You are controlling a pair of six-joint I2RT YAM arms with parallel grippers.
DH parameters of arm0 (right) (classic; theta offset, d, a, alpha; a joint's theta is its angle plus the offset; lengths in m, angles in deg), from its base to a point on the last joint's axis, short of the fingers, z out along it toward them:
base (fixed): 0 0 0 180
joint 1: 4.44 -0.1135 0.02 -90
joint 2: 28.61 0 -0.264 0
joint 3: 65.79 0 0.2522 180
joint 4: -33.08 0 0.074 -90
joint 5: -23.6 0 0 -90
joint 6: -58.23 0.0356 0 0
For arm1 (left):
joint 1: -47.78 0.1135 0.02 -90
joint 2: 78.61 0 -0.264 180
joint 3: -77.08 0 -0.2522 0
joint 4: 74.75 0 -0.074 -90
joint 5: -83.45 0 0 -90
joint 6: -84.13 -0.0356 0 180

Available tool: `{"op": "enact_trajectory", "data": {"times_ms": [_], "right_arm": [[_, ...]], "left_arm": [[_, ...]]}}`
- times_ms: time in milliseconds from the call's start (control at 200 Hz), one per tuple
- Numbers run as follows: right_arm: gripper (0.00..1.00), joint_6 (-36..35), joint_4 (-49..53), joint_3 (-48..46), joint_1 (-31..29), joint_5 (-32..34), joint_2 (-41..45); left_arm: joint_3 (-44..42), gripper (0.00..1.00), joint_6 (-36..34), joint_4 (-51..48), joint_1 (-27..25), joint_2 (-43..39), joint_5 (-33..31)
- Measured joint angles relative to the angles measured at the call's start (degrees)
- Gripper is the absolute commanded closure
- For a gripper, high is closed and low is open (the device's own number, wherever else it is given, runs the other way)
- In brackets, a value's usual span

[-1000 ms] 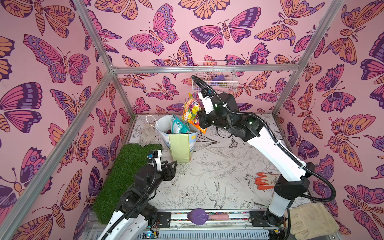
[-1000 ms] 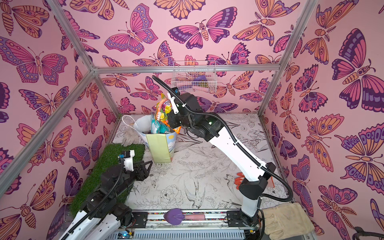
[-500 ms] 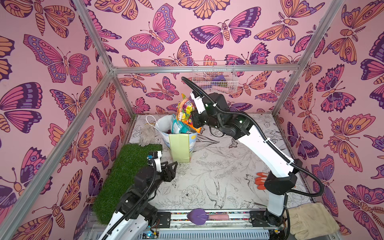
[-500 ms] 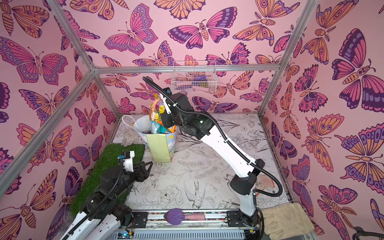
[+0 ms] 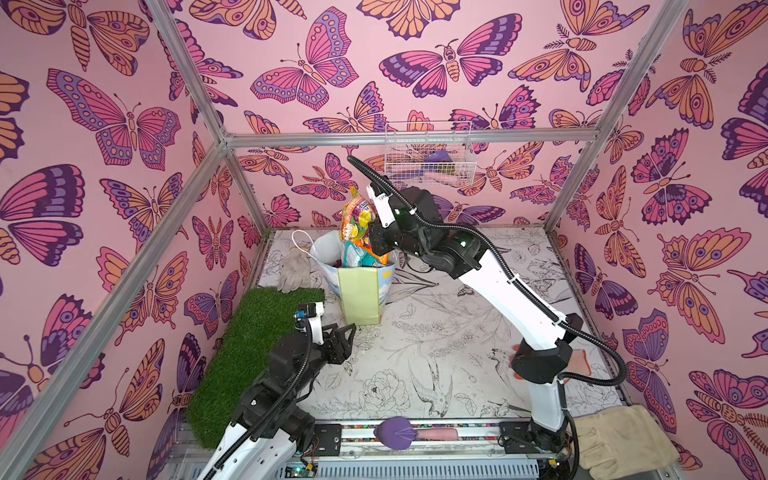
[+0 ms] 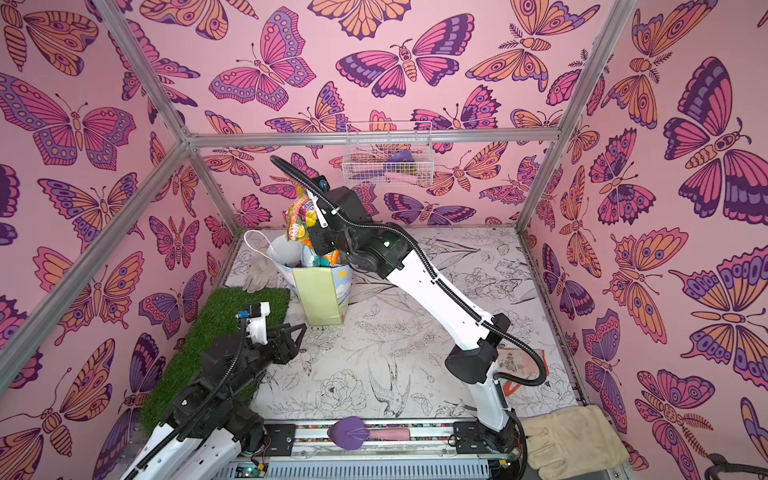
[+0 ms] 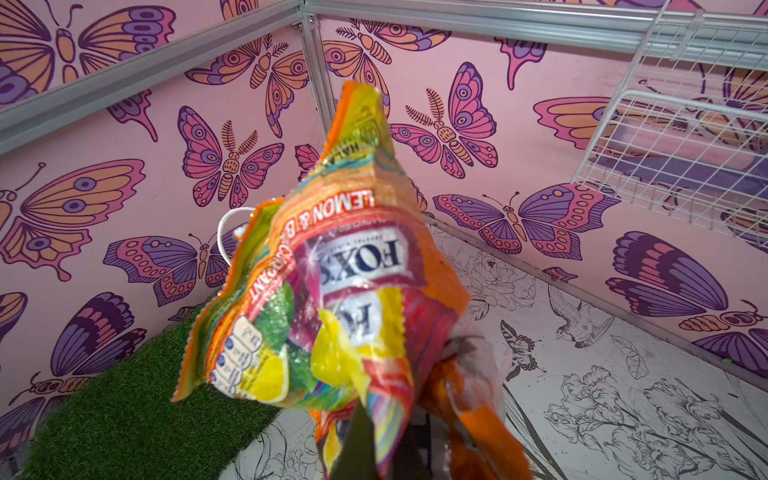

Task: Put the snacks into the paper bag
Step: 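Lower the orange Fox's bag into the paper bag and open the right gripper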

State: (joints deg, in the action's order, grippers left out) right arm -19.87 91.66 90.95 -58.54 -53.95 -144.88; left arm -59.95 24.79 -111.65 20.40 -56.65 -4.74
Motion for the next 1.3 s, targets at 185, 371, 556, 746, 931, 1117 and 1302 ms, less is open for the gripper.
{"op": "enact_trajectory", "data": {"times_ms": [185, 371, 556, 746, 931, 1117, 1302], "right_arm": [[1.0, 0.1, -2.7, 0.0, 0.0, 0.0, -1.7], [1.0, 0.9, -6.0, 0.0, -0.1, -0.2, -3.3], [1.0, 1.7, -10.2, 0.0, -0.3, -2.1, -4.8], [1.0, 2.8, -16.0, 0.0, -0.4, -5.4, -7.4], [1.0, 4.6, -21.6, 0.0, -0.4, -8.3, -10.6], [1.0, 5.4, -27.4, 0.0, -0.4, -10.3, -13.8], [1.0, 6.3, -32.2, 0.0, -0.4, -11.7, -16.3]], "left_arm": [[-0.6, 0.37, 0.3, 0.4, 0.0, -0.1, 0.3], [-1.0, 0.37, 0.5, 0.4, 0.0, -0.1, 0.4], [-1.0, 0.37, 0.5, 0.6, 0.0, -0.1, 0.4], [-1.0, 0.37, 0.6, 0.7, 0.0, -0.1, 1.0], [-1.0, 0.37, 0.7, 0.8, 0.0, -0.2, 1.5], [-1.4, 0.37, 1.0, 0.8, 0.0, -0.9, 1.7], [-1.4, 0.37, 1.0, 0.7, 0.0, -1.4, 1.7]]}}
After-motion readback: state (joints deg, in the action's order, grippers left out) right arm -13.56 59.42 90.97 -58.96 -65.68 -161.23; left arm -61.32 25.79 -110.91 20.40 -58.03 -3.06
